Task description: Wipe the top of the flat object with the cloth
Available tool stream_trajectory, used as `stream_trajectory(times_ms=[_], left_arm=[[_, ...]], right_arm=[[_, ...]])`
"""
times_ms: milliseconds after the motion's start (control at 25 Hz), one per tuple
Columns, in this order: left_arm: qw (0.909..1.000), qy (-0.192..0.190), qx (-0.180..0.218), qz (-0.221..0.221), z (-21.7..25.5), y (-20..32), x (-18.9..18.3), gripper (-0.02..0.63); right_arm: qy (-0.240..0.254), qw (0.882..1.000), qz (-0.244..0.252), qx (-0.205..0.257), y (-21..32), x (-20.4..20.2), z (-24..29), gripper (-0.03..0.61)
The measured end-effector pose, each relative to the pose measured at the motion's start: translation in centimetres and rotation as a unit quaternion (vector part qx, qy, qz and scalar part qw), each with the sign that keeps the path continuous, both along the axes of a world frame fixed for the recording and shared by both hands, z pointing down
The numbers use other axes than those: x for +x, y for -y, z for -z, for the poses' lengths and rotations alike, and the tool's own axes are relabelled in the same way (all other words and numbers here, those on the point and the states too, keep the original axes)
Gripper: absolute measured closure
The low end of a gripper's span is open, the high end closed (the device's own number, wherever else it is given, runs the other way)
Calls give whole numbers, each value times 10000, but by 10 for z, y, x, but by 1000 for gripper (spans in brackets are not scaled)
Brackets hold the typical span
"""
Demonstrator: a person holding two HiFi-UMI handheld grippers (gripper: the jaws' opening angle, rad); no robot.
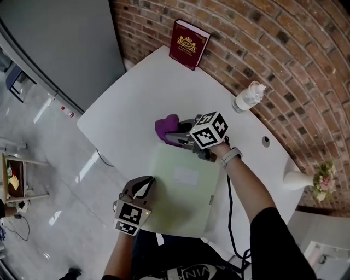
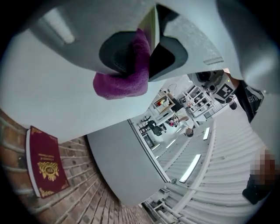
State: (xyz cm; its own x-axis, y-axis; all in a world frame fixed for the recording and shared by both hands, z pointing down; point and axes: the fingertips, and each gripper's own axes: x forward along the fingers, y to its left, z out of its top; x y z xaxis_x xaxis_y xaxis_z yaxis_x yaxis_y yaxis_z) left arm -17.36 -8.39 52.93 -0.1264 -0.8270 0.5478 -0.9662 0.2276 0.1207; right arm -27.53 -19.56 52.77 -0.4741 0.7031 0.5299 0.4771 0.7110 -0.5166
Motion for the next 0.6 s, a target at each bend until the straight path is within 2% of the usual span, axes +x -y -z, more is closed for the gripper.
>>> stream_trajectory(times_ms=[280,440,600], left_arm=[[9998,-81,-94,161,-3,0,-1,592],[9996,-91,-137,239,-4,-2,-2,592],[9995,-89,-197,248,-5,-2,-1,593]], right_arm=[[-873,9921,719,-547,-20,8,-19,517],[-1273,9865,737,-725,-5,25,-22,517],[-1532,9821,530,-954,18,48,-24,516]])
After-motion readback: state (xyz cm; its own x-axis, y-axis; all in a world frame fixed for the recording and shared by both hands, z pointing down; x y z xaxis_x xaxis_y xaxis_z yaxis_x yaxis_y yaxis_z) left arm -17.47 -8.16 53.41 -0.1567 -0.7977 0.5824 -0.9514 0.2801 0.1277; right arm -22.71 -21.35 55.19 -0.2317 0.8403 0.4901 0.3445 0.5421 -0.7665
